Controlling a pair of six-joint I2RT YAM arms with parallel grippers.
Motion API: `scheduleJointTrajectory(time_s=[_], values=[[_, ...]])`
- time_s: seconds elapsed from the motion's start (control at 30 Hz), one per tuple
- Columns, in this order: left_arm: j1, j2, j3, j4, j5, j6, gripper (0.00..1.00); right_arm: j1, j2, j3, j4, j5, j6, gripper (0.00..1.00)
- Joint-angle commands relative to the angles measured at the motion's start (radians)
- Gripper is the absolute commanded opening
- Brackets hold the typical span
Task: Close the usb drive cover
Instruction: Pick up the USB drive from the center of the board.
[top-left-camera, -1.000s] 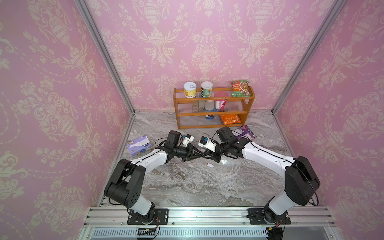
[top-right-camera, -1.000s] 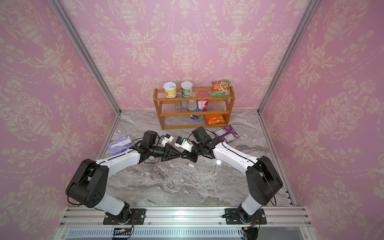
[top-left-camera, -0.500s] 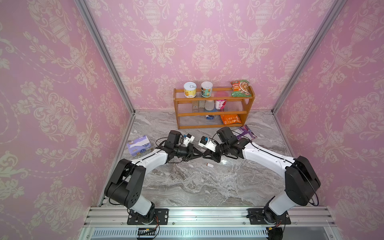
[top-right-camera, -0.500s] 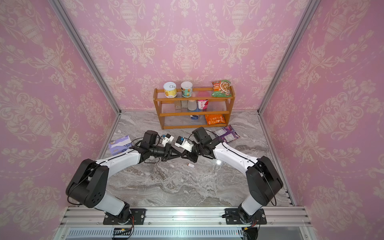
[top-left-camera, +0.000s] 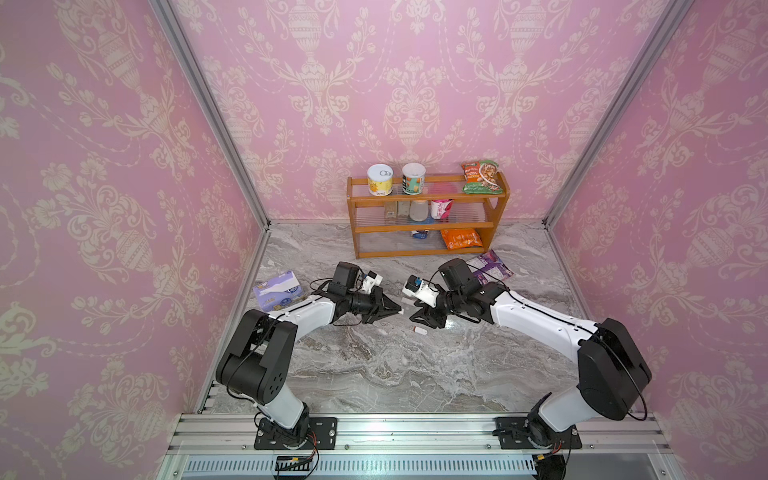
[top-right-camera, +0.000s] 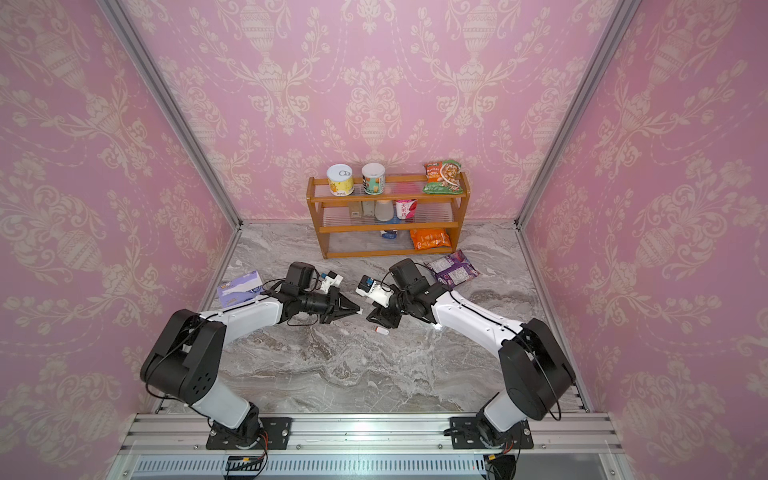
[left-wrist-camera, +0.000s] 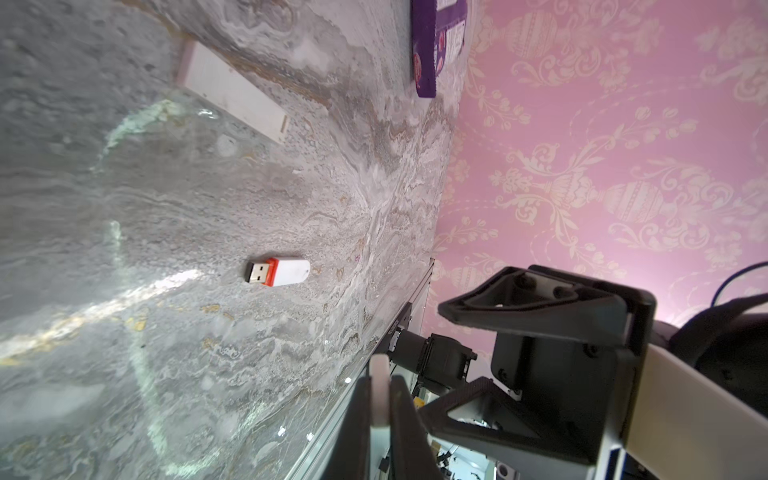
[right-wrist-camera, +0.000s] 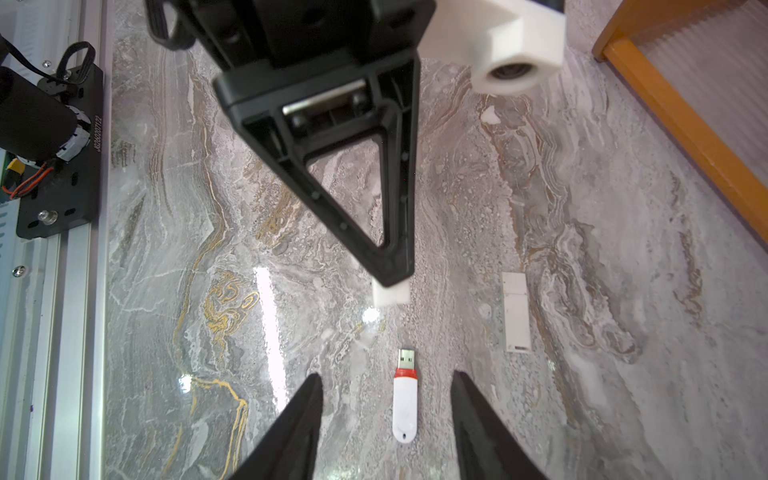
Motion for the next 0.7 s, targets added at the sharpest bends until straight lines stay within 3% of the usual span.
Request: scheduleJointTrajectory(time_s=[0.0, 0.13, 0.3, 0.67], values=[[0.051, 0.013, -0.057, 0.145, -0.025, -0.221, 0.0, -0.005, -0.022, -0.01, -0.05, 0.067, -0.005, 0.53], [0.086, 0.012, -0.077, 0.201, -0.025, -0.389, 0.0, -0.005, 0.015, 0.0, -0.088, 0.077, -0.01, 0.54], [0.104, -0.017, -0.123, 0.211, -0.033, -0.495, 0.0, -0.005, 0.127, 0.078, -0.207, 0.068, -0.028, 0.53], [0.119, -0.062, -0.109, 0.157, -0.016, -0.467, 0.0, 0.001, 0.257, 0.184, -0.306, 0.12, -0.036, 0.51]])
